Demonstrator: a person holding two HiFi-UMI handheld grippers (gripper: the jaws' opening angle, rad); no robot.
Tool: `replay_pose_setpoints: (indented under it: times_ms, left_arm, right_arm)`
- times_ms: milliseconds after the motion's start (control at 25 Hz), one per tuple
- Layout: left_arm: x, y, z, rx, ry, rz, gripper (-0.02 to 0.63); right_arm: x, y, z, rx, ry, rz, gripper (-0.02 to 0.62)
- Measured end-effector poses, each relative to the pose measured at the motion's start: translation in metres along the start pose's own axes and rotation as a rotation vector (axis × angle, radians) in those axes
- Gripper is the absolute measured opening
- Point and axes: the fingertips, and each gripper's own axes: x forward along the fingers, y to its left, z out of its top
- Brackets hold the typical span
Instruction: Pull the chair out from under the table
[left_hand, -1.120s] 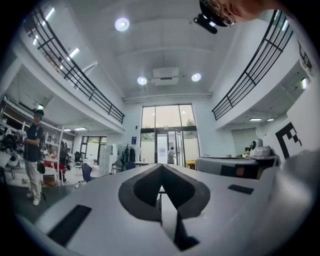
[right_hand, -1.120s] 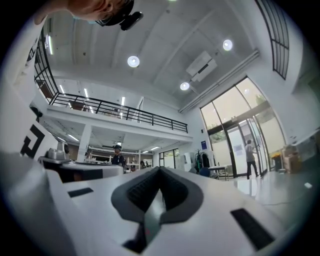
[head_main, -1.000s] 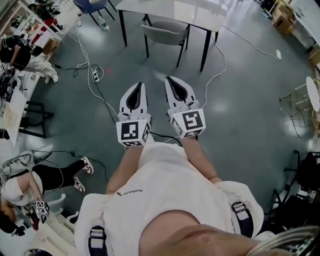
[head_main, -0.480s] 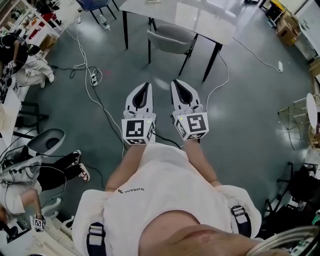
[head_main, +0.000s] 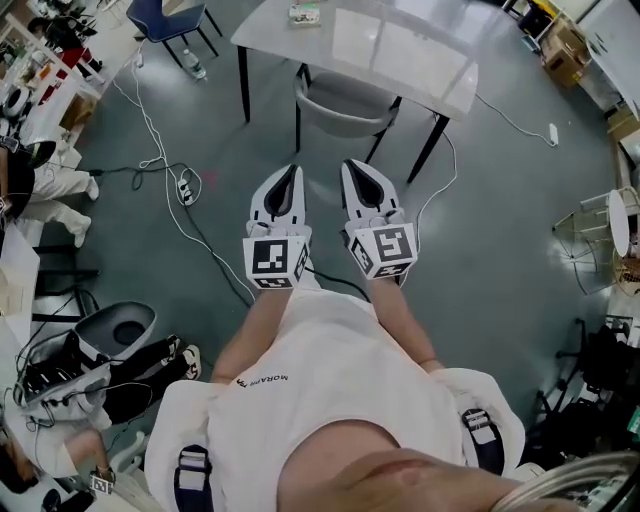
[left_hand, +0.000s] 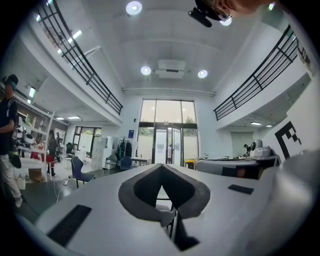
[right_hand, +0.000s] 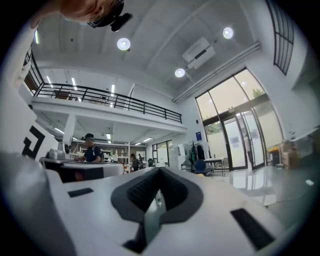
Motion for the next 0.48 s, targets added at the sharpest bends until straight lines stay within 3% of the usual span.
replay_pose_setpoints:
  times_ms: [200, 480]
  left_arm:
    - [0.045, 0.048, -0.002, -0.009, 0.021, -0.051, 0.005]
    - [0.086, 0.076, -0.031, -0.027, 0.068, -0.118, 0.005]
  right_arm:
    - [0.061, -0.004, -0.002, 0.001, 0.012, -0.045, 0.014]
    - [0.1, -0.02, -0.026, -0.025, 0.082, -0.099, 0.014]
